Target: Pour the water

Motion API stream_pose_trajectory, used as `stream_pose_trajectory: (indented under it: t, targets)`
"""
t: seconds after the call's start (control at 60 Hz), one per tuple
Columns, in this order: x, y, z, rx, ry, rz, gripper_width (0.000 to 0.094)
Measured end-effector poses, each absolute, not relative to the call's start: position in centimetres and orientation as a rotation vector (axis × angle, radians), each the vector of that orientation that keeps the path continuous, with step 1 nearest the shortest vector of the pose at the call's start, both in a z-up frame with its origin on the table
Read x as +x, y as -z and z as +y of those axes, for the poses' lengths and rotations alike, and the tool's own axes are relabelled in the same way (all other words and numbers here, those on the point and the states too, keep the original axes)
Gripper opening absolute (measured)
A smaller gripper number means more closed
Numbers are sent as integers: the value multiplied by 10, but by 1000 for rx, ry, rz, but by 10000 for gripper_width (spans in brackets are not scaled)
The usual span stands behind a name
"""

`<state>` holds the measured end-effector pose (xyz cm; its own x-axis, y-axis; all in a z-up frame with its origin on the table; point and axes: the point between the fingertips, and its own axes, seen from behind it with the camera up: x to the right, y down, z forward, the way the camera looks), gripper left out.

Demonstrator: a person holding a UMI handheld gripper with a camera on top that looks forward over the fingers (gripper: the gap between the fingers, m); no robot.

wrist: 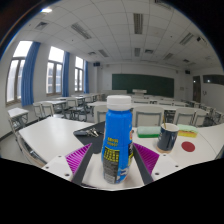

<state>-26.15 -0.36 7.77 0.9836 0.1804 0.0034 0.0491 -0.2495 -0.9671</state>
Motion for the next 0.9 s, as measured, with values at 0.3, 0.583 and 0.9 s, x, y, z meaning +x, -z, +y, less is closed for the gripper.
stream_pose_trajectory:
  t: [0.3, 0.583, 0.9]
  targets:
    - [-255, -78, 27, -1754, -34, -128, 422]
    - [-230, -109, 75, -1732, -481, 313, 403]
    - [-201, -158, 87, -1459, -1257, 968, 401]
